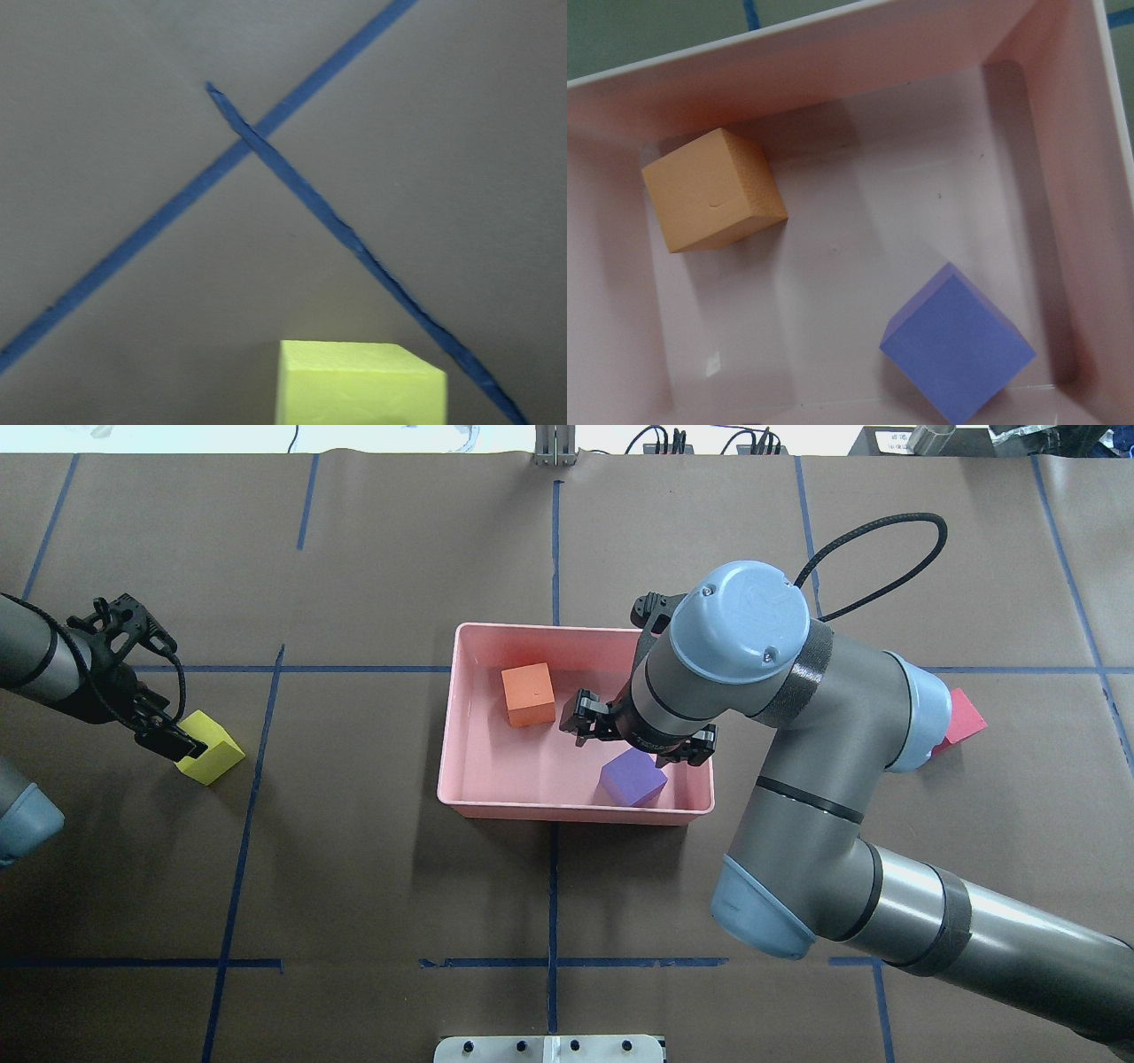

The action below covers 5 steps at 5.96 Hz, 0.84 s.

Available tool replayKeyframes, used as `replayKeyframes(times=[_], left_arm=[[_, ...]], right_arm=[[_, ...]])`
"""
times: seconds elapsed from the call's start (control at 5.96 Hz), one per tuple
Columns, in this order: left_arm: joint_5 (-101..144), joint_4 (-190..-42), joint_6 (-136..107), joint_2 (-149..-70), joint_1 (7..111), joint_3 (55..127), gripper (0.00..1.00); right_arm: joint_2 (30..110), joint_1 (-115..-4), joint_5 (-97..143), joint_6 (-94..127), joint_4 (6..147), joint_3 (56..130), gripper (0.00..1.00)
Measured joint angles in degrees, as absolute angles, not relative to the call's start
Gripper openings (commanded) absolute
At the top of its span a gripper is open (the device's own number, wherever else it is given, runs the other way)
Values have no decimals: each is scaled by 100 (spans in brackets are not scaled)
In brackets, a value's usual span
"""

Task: Place blocks into pink bin with both arms
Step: 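Release purple cube, withdraw right gripper while left gripper grips yellow cube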

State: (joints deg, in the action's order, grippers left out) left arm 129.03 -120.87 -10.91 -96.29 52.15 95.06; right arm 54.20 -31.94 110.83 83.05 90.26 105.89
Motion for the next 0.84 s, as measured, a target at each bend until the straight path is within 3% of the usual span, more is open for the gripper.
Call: replayKeyframes(times=[0.67, 0.84], left_arm=[[12979, -12138, -1170, -9881, 4967, 9104, 99], [12843, -12147, -1163, -9901, 4924, 9052, 81]], right_arm=[[5705, -3312, 11029, 8298, 9051, 10971, 100], [6007, -3437, 10994, 8292, 9072, 11309, 100]])
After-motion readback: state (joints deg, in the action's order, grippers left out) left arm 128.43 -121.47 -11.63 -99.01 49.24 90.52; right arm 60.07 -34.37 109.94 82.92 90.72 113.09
